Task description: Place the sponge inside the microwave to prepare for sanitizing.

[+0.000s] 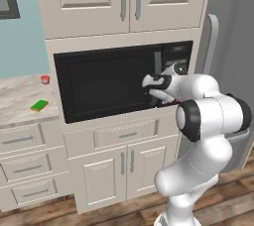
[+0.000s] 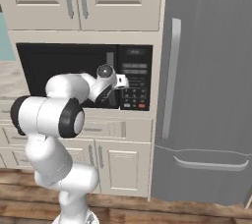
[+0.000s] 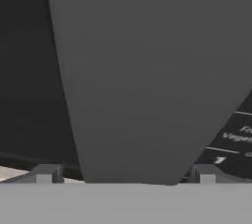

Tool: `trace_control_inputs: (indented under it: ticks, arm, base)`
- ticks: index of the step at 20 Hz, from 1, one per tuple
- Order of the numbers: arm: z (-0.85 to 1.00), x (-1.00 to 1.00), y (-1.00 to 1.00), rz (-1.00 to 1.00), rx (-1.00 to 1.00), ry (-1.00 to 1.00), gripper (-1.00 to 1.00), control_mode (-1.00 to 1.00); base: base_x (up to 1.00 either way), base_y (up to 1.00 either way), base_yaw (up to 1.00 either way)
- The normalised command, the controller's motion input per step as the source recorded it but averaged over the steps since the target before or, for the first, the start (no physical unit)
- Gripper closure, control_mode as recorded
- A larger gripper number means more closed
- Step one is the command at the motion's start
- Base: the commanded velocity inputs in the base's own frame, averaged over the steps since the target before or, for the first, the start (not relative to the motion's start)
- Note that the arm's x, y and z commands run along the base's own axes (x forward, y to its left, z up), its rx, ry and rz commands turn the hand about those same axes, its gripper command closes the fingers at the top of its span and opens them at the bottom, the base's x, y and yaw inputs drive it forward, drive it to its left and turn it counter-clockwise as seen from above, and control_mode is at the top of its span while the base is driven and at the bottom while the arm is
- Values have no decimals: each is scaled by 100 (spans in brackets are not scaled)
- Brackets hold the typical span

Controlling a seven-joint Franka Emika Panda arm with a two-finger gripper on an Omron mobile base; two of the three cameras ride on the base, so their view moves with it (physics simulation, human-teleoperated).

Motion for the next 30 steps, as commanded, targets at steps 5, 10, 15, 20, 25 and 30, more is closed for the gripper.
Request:
trace_control_inputs:
  ticks: [5, 10, 15, 20, 25, 30]
  arm:
    - [-22, 40, -3, 1, 0, -19, -100, -100]
    - [-17, 34, -1, 3, 1, -17, 100, -100]
    - [-6, 11, 0, 2, 0, -4, 100, -100]
    - [0, -10, 0, 0, 0, 0, 100, -100]
    - [2, -50, 0, 0, 0, -1, 100, -100]
    - [0, -38, 16, -2, 0, -2, 100, -100]
  base:
    - [0, 0, 0]
    - [0, 0, 0]
    - [0, 0, 0]
    - [0, 0, 0]
    - [0, 0, 0]
    - [0, 0, 0]
